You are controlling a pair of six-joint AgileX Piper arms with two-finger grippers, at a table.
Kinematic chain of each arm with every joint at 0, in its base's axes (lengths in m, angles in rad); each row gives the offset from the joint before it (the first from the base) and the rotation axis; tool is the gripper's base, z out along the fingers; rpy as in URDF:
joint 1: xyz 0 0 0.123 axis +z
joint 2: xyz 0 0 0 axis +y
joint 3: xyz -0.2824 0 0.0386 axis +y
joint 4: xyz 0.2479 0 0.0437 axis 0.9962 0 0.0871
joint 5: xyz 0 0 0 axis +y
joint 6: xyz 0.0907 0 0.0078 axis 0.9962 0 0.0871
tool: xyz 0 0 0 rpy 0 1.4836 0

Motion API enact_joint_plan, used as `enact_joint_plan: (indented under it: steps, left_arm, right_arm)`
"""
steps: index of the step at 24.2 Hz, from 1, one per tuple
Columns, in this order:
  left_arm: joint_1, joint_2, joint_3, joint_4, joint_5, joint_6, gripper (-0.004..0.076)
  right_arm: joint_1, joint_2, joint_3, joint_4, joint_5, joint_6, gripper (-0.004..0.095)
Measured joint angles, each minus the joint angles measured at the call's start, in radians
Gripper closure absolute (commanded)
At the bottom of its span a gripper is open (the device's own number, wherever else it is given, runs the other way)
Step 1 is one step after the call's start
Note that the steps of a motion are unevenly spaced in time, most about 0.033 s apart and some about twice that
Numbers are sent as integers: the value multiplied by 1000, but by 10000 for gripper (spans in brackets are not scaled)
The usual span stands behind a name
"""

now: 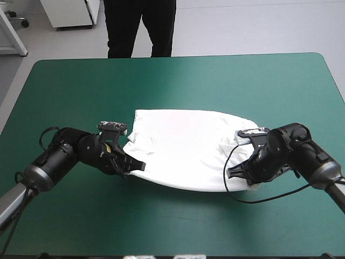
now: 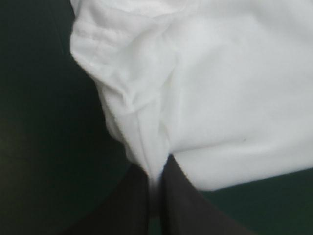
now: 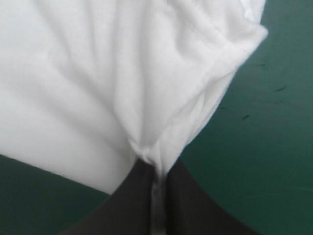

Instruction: Fold the cloth

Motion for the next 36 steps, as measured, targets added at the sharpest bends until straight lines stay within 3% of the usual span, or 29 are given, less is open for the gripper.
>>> enact_joint_plan:
  steps: [7,16,20,24,26,30,36]
  left_arm:
    - [0,-1,-113,50,-2,-18,733]
    - [-2,105,-164,177,-256,-95,733]
    - [-2,236,-245,234,-338,-98,733]
    - [-2,370,-319,259,-381,-98,733]
    - [-2,419,-344,262,-389,-98,733]
    - [-2,506,-382,263,-403,-98,712]
    - [-2,595,-414,287,-382,-98,529]
  right_arm:
    - [0,-5,-88,-63,1,22,925]
    - [-2,50,-146,-442,-278,235,925]
    - [-61,160,-187,-460,-405,259,925]
    - [-117,292,-282,-450,-452,250,918]
    - [-125,347,-329,-436,-454,225,876]
    - [-132,450,-414,-327,-437,127,695]
    - [-132,528,-489,-176,-338,-24,371]
